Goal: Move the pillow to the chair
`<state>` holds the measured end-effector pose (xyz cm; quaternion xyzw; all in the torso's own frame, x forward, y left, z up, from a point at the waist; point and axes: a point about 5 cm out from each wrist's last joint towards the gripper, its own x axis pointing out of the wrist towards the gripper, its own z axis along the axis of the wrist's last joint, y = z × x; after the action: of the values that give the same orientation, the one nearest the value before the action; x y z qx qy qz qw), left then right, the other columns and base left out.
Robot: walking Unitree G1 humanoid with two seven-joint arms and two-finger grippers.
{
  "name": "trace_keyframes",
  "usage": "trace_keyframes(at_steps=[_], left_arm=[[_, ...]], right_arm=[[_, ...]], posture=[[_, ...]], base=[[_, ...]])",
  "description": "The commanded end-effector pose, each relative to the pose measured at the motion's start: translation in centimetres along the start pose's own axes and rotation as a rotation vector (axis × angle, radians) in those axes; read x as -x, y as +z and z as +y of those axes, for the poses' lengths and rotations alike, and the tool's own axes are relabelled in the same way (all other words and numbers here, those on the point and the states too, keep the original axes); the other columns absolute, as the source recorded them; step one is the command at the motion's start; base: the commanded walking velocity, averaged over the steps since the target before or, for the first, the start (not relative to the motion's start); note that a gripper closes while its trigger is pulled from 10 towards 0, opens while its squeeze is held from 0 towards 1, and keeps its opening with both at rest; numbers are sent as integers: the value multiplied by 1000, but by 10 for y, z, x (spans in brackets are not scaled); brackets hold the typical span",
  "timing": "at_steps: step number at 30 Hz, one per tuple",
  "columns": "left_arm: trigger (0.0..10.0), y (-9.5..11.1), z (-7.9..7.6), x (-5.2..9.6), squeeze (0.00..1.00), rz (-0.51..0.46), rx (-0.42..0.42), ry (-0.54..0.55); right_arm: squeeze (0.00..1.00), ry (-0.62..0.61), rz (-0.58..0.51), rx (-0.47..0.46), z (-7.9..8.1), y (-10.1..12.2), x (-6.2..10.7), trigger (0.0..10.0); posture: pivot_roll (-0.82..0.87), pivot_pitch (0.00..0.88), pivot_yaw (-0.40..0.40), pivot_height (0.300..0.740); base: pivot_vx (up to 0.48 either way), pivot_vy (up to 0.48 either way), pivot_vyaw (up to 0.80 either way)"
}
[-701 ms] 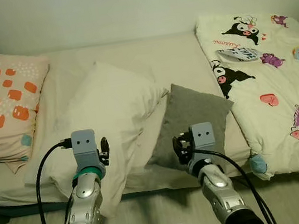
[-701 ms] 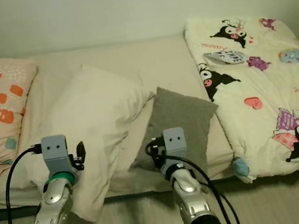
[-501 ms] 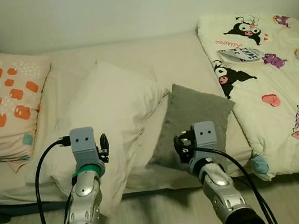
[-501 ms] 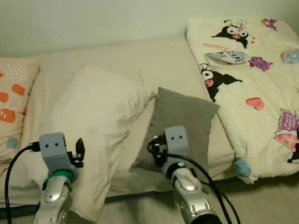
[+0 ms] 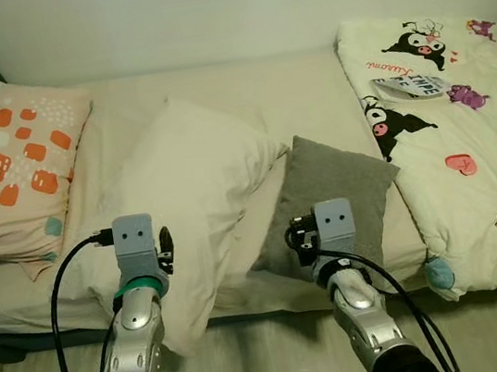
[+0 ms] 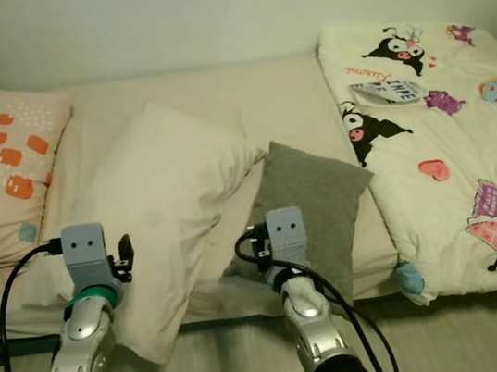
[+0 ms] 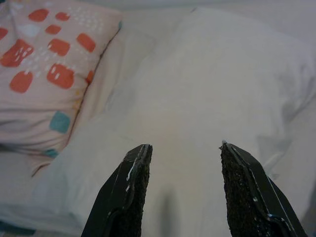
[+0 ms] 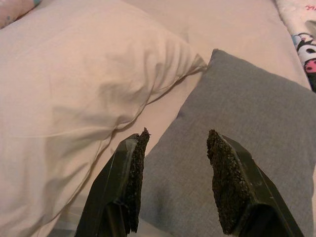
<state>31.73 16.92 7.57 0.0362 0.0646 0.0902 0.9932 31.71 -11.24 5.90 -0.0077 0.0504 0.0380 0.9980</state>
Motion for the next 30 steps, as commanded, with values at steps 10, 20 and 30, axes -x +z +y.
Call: trace_keyframes(at_steps=[10,20,30], left_arm=[[10000,2,-18,2,0,6,-27,-147],[10000,17,-28,4,0,-82,-111,-127],[10000,20,-13,8,0,-105,-26,-94]], right_arm=[[0,-53,168,-110,-15,-26,5,10000],[0,-75,100,-104,-22,-15,3,10000],[0,-99,-19,-44,-35,-4,9,10000]], posture=[[137,29,55,740],[107,36,10,740],[106,49,19,740]], base=[[0,0,0],[0,0,0],[0,0,0]])
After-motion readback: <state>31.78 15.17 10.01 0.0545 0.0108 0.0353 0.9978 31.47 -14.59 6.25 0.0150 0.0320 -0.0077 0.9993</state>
